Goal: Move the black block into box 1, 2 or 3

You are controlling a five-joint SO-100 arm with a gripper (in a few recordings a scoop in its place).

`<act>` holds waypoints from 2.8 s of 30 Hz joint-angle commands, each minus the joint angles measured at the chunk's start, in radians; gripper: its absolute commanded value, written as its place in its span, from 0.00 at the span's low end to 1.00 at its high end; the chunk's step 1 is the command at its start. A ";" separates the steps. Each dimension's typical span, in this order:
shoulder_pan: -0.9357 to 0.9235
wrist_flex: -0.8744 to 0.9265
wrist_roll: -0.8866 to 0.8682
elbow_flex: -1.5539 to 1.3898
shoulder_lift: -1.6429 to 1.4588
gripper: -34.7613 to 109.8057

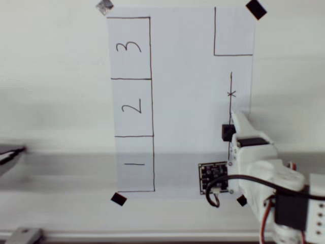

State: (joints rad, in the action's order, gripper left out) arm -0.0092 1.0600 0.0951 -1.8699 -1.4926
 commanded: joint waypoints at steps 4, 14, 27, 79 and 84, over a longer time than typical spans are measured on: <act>-0.006 -0.029 0.003 0.041 0.002 0.45; -0.009 -0.055 0.006 0.021 0.003 0.45; -0.011 -0.064 0.011 -0.006 -0.006 0.45; -0.121 -0.219 -0.195 0.453 0.095 0.24; -0.167 -0.255 -0.250 0.586 0.198 0.24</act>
State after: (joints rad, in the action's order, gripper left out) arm -0.1365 0.8330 -0.1166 -1.4189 -1.2947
